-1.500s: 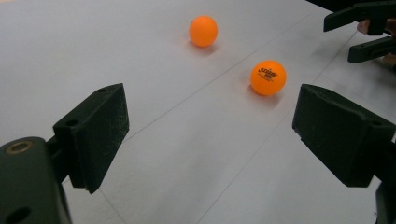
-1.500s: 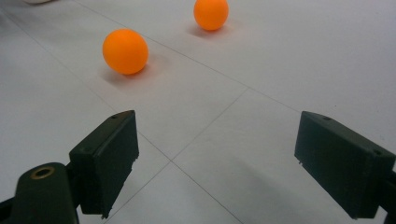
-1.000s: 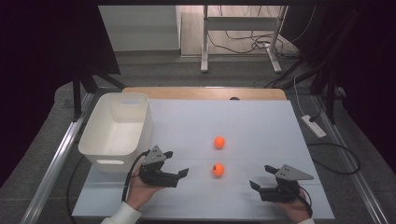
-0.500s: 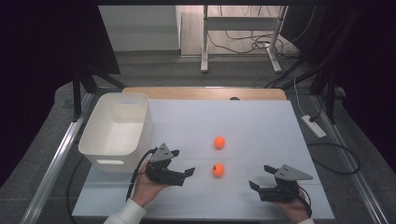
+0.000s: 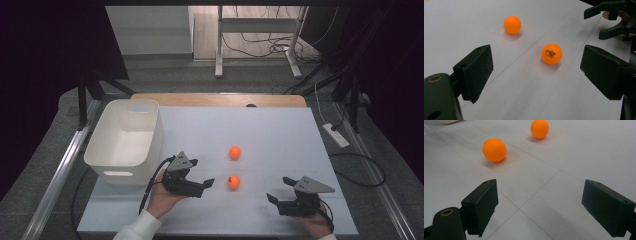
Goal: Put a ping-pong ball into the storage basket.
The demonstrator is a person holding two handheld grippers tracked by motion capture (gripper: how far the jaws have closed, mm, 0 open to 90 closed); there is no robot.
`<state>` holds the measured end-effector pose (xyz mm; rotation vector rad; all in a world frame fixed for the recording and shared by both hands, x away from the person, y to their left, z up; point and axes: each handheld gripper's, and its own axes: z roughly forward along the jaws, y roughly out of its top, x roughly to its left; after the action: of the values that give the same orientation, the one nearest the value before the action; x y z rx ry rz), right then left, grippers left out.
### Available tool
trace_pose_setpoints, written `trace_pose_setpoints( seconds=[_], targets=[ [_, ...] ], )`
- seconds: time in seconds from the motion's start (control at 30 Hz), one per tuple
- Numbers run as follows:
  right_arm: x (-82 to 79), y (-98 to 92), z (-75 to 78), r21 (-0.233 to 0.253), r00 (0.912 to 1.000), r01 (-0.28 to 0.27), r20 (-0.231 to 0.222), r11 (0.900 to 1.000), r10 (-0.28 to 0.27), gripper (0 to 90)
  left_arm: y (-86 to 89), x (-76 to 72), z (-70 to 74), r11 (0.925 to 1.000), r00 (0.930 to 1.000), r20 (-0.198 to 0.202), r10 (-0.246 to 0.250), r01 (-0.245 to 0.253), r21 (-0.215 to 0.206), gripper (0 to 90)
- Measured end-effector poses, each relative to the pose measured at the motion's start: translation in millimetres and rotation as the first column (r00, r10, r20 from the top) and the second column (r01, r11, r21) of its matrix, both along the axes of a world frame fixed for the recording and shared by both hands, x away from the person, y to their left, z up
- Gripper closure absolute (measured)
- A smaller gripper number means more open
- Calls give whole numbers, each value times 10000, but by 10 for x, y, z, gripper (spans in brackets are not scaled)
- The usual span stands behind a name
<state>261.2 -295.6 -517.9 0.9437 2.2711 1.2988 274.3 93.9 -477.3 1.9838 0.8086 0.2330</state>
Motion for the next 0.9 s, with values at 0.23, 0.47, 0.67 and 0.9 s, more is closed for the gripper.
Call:
trace_pose_setpoints(
  seconds=[0.23, 0.47, 0.67, 0.9],
  targets=[
    [1, 3, 0, -52, 10000, 7, -6, 10000, -7, 139, -65, 39, -12, 10000, 9999, -60, -80, 80, -3, 120],
    [5, -1, -7, -61, 10000, 45, -16, 10000, -45, 138, -136, 83, -13, 9996, 9996, -18, -281, 281, -21, 120],
    [10, -1, -6, -23, 9999, 107, -19, 9999, -107, 139, -211, 114, -32, 9986, 9987, -46, -505, 505, 126, 121],
    [6, -3, -4, -21, 10000, 88, 3, 10000, -88, 139, -294, 113, -43, 9974, 9978, -76, -666, 668, 285, 120]
  ],
)
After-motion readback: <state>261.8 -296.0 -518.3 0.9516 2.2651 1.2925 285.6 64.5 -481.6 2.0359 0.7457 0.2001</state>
